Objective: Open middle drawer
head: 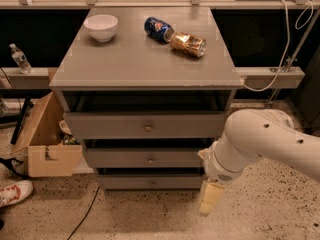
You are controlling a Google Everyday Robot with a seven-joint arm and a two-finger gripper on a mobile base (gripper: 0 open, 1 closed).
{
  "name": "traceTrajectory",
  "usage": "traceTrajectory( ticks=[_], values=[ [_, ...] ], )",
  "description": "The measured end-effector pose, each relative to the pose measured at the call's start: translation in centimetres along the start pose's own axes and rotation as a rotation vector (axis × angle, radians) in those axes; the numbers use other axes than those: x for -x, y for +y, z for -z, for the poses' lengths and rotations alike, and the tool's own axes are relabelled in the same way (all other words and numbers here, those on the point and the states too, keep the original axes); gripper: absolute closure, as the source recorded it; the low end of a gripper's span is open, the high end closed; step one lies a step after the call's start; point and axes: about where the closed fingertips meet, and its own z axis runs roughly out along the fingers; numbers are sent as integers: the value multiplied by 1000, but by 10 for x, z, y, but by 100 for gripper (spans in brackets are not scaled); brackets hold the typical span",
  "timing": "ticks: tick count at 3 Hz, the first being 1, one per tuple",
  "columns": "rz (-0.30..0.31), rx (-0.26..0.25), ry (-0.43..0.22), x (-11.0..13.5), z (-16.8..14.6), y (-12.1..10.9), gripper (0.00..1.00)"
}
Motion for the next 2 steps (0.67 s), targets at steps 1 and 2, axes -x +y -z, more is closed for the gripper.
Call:
traceTrajectory(
  ticks=[1,2],
  values=[
    [1,0,0,0,0,0,0],
    [57,7,2,7,-26,-9,0]
  ],
)
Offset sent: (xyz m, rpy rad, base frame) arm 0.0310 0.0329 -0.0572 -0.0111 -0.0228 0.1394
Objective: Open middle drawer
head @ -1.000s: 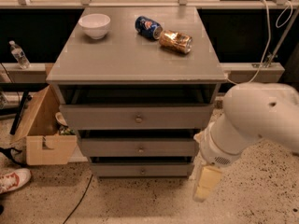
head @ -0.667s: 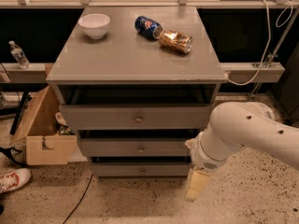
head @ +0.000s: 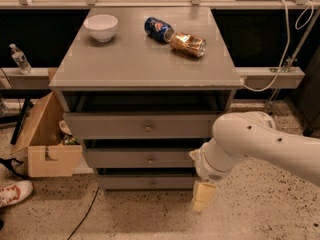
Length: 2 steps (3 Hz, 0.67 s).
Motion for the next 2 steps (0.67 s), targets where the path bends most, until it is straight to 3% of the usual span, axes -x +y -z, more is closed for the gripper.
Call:
traceTrajectory(
  ticks=[1,2],
  values=[
    [76,-9,-4,9,-39,-18,0],
    [126,-28,-54,16,-72,-40,0]
  ],
)
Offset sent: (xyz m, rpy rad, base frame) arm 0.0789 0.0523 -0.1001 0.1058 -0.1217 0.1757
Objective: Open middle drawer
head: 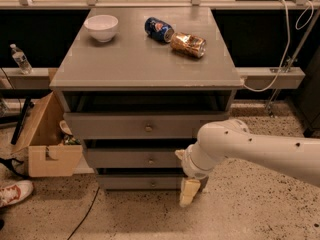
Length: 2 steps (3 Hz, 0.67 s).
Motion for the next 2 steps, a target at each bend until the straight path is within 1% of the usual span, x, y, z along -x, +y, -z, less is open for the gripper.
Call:
traceTrajectory(
  ticks=[1,2],
  values=[
    [50,4,-105,4,-41,-26,0],
    [48,3,-102,4,-40,-25,0]
  ],
)
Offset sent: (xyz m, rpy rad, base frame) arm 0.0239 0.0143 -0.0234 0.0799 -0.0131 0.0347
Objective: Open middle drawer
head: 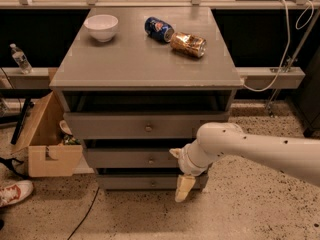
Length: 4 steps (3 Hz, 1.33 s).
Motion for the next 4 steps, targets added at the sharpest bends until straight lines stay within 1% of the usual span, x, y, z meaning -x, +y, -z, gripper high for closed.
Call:
traceTrajectory(
  ticks=[1,2,3,4],
  values=[
    [19,-26,28,-10,-8,-6,0],
    [52,-67,80,-34,-23,-25,0],
    [78,-105,125,-61,-32,-45,0],
    [86,-132,150,-87,-42,-61,0]
  ],
)
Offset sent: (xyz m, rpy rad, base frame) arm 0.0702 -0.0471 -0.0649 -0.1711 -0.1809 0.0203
